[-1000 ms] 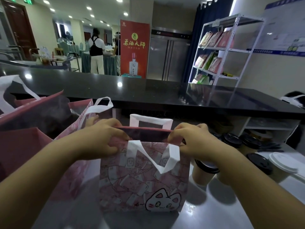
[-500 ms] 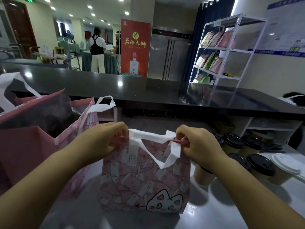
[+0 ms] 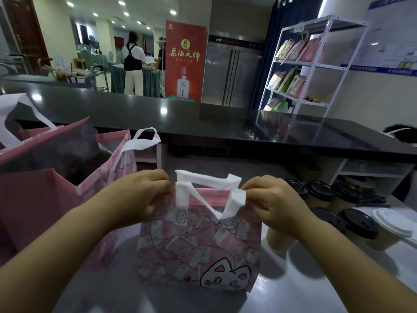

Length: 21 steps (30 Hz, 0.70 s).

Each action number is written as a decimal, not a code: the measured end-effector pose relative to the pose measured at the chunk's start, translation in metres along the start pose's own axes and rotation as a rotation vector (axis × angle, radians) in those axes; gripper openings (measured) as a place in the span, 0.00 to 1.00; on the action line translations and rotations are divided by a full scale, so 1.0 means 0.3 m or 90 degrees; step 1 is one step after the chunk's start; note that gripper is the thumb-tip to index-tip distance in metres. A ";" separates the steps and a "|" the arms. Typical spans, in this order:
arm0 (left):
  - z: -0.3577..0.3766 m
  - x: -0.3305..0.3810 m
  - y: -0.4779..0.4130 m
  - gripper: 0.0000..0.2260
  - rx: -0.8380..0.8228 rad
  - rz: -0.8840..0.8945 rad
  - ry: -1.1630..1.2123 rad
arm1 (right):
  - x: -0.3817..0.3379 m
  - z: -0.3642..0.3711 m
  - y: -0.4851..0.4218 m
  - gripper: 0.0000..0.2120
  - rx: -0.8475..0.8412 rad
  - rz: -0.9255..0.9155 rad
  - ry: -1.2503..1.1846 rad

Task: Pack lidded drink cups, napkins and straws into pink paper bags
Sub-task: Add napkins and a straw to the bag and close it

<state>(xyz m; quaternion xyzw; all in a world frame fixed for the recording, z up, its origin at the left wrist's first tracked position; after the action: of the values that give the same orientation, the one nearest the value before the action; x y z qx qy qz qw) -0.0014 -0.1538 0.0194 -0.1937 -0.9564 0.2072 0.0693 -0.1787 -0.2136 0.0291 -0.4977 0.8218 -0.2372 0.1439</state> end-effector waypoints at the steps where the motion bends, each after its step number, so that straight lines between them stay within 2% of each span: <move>1: -0.010 -0.002 -0.008 0.06 0.013 -0.007 0.007 | 0.007 0.000 -0.016 0.05 -0.008 0.021 -0.017; 3: -0.015 -0.008 -0.030 0.07 0.023 -0.034 0.019 | 0.025 0.012 -0.044 0.07 -0.033 0.067 -0.040; 7: 0.043 -0.043 -0.066 0.12 -0.038 -0.125 0.023 | 0.044 0.075 -0.082 0.08 -0.116 0.155 -0.029; 10: 0.073 -0.042 -0.072 0.13 -0.046 -0.153 -0.014 | 0.054 0.123 -0.093 0.24 -0.170 0.222 0.022; 11: 0.084 -0.042 -0.072 0.15 -0.046 -0.162 -0.020 | 0.054 0.133 -0.095 0.25 -0.176 0.237 0.042; 15: 0.101 -0.038 -0.073 0.17 -0.024 -0.181 -0.003 | 0.022 0.149 -0.102 0.20 -0.155 0.219 0.087; 20: 0.100 -0.063 -0.051 0.05 -0.027 -0.188 0.106 | 0.024 0.147 -0.074 0.08 -0.164 0.208 -0.053; 21: 0.097 -0.063 -0.047 0.05 -0.026 -0.182 0.118 | 0.032 0.141 -0.066 0.07 -0.161 0.212 -0.083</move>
<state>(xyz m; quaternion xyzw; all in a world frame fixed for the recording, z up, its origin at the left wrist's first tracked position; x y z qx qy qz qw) 0.0048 -0.1839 -0.0020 -0.0753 -0.9677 0.1571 0.1819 -0.1482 -0.2401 0.0040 -0.3832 0.9049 -0.0728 0.1705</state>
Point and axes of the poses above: each hand's wrist, its own y-axis away from the middle knuckle, its own z-axis out of the palm, x = y × z, the point moved 10 cm from there along -y, towards the middle knuckle
